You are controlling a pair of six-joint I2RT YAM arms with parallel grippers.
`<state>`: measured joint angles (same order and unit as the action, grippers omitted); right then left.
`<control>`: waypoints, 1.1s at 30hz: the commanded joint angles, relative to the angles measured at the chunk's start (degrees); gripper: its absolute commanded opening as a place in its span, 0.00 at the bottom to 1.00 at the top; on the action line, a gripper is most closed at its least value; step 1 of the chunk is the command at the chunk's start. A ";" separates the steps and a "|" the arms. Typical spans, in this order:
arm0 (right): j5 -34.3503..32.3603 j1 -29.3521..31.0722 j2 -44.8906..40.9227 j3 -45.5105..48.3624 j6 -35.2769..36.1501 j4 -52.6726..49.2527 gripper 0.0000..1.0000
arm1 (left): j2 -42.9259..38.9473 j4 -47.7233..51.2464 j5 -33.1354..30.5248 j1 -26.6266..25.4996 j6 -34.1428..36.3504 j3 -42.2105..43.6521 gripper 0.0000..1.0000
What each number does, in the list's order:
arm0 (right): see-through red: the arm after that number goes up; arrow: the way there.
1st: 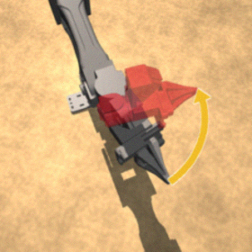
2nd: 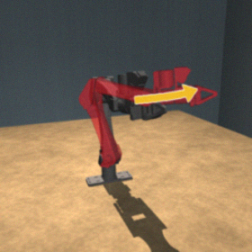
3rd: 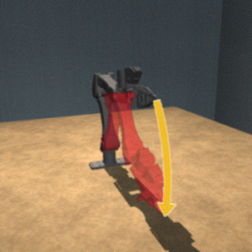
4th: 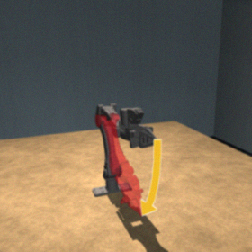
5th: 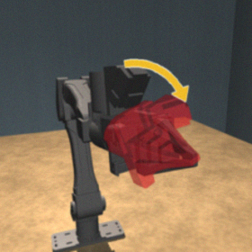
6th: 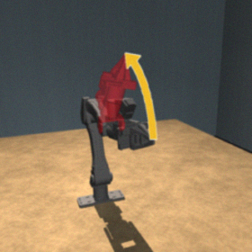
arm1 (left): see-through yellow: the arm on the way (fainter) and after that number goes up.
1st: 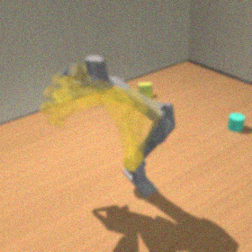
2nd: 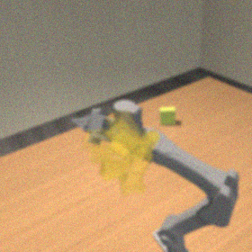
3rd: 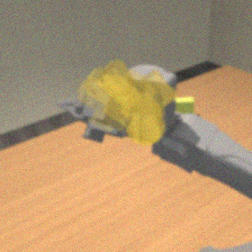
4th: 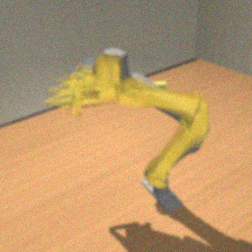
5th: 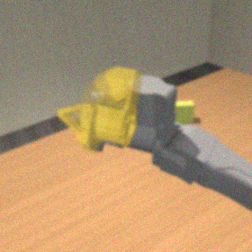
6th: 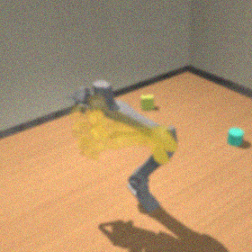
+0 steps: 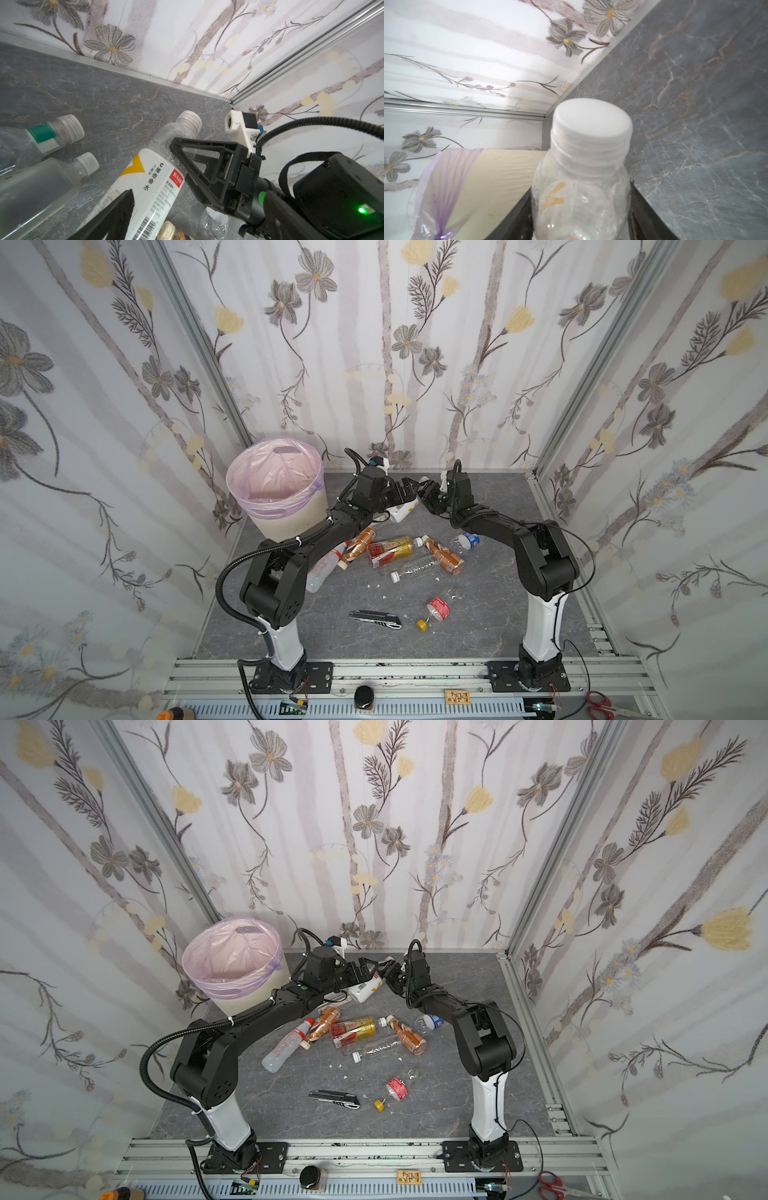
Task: Throw the plastic bottles in the bin
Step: 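Lift the bottle with the right gripper toward the left gripper, then grasp the bottle body with the left gripper while right gripper holds the cap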
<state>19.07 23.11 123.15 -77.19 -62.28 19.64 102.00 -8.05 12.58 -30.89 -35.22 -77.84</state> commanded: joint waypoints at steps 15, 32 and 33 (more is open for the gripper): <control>-5.92 0.26 -13.98 -5.51 18.02 -11.78 0.63 | -7.59 18.30 -7.18 -1.64 20.93 -5.65 1.00; -5.95 3.24 -20.60 -5.36 23.67 -13.71 0.63 | -7.47 20.54 -2.32 -4.48 22.82 -8.51 0.83; -5.68 3.38 -20.75 -5.22 23.55 -13.65 0.63 | -7.52 20.53 -2.36 -4.69 22.91 -8.53 0.81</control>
<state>13.15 26.15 103.26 -82.41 -39.77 4.99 94.35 12.29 9.19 -35.11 -13.30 -85.71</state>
